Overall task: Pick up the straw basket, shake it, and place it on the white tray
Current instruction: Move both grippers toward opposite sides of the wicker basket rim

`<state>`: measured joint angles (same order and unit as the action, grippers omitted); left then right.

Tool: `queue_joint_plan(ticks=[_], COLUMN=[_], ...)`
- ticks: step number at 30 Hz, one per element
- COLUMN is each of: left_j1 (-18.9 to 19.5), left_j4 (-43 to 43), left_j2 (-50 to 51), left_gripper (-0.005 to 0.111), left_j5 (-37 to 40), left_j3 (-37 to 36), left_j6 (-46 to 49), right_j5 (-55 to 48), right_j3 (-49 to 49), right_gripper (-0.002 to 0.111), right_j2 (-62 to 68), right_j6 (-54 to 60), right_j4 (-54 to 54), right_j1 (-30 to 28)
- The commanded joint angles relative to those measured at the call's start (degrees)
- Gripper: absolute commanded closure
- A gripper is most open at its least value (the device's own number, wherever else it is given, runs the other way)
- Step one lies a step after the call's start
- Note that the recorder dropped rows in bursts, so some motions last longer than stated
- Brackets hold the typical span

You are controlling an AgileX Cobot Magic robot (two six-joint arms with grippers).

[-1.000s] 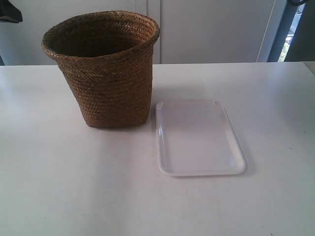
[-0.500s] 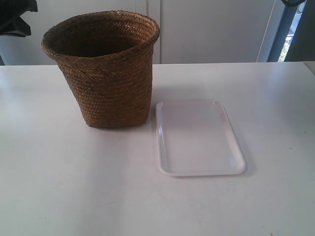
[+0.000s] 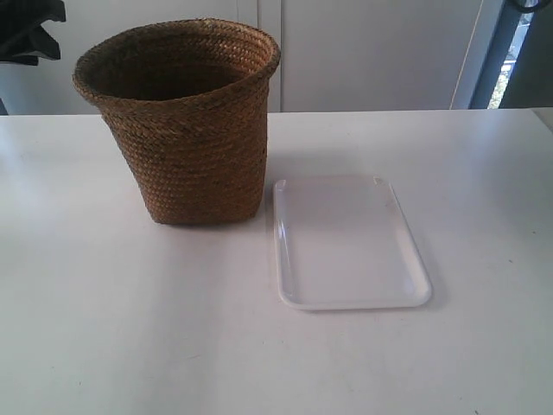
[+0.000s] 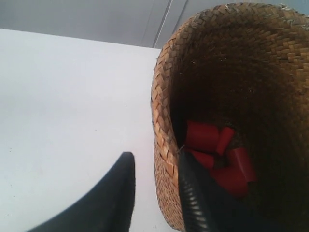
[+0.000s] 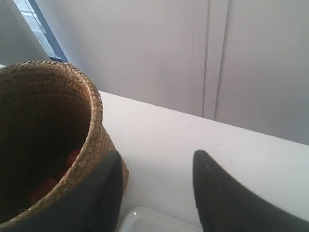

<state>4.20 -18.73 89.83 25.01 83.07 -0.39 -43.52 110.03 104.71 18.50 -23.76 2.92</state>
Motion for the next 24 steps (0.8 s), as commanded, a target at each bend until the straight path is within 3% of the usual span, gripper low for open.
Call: queue_joint_plan(ticks=[1,11,18,24], left_j1=[0.3,0.3,0.3,0.3], left_j4=[-0.7,-0.7,-0.7,-2.2], left_j2=[-0.3,-0.2,1.5,3.5], left_gripper=[0.07,0.07,0.07,0.061], left_j5=[-2.4,-2.5,-1.9,-1.7], left_j3=[0.4,0.4,0.4,0.4], left_j6=[0.4,0.9,2.9,2.9], right_j5=[0.8,-0.5,-0.2,1.4], right_j3=[-0.2,-0.2,-0.2,-0.2], right_gripper=[0.064,0.064,0.05,0.048], right_j2=[0.9,4.8,7.4,8.9], right_j6=[-0.3,-0.8,-2.4,-2.3], right_j4=[-2.0,-0.6,-7.6,-11.6], right_j1=[0.0,0.0,0.0,0.0])
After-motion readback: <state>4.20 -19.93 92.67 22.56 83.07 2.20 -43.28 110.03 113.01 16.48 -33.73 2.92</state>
